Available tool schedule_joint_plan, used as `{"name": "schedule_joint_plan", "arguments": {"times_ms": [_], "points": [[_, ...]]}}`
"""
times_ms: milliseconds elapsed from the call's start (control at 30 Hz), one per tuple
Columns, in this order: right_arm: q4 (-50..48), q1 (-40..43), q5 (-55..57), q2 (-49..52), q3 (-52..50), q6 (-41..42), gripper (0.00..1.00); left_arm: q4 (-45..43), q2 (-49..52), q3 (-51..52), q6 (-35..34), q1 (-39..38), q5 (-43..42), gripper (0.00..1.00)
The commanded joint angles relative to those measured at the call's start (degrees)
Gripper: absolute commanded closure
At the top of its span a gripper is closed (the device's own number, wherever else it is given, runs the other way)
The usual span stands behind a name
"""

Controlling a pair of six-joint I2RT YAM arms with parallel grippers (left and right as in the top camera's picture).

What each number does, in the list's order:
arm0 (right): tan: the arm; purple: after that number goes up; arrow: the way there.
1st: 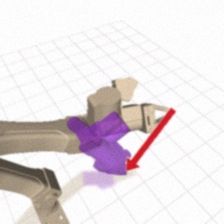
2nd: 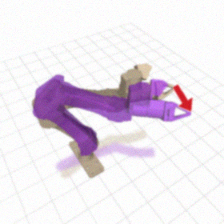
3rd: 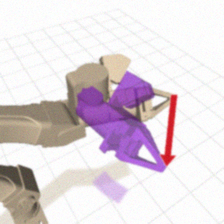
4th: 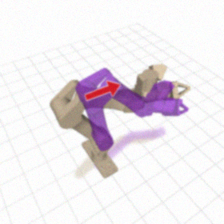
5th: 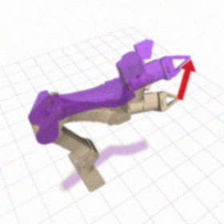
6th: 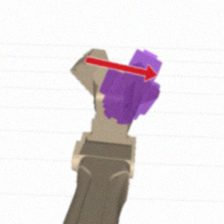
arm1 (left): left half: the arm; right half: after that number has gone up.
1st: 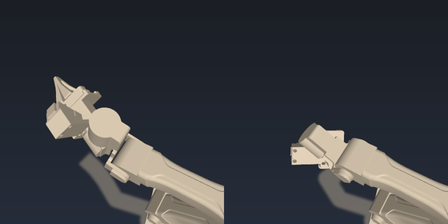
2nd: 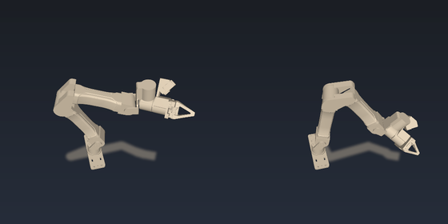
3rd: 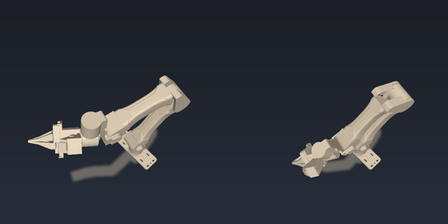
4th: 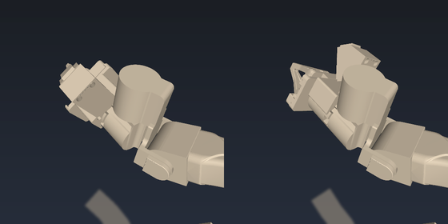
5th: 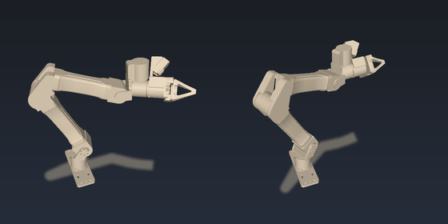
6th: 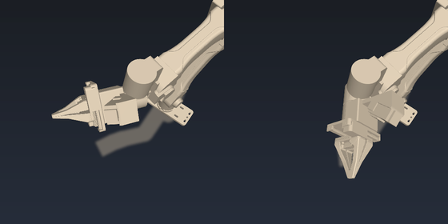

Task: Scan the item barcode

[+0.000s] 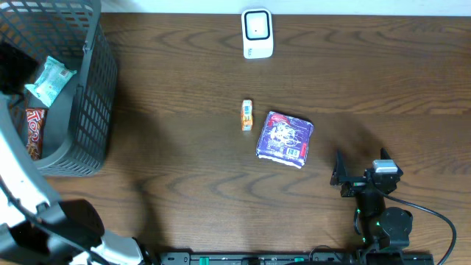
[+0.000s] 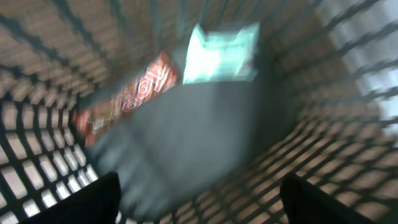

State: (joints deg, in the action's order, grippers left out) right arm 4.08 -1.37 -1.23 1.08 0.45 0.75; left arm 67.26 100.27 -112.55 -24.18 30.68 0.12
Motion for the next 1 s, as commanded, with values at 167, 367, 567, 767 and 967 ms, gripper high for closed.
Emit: {"name": "schedule_joint_plan", "arguments": {"times_ms": [167, 367, 567, 767, 967], "points": [[0.2, -0.5, 0.3, -0.2, -0.1, -0.4, 0.01, 6.9, 2.3, 0.6, -0.2, -0.1, -2.4, 0.64], [0.2, -0.5, 0.3, -0.2, -0.1, -0.4, 0.01, 15.4, 1.4, 0.6, -7.2, 1.8, 6.1, 0.92], [0.2, -0.5, 0.3, -0.2, -0.1, -0.4, 0.01, 23.3, 1.0, 0.6, -20.2, 6.1, 15.4, 0.92], [0.2, -0.5, 0.3, -0.2, -0.1, -0.4, 0.01, 25.8, 0.8, 0.8, -20.5, 10.3, 15.4, 0.92], [0.2, -0.5, 0.3, -0.2, -0.1, -0.4, 0.01, 29.5, 0.7, 0.9, -23.1, 11.4, 15.0, 0.93]]}}
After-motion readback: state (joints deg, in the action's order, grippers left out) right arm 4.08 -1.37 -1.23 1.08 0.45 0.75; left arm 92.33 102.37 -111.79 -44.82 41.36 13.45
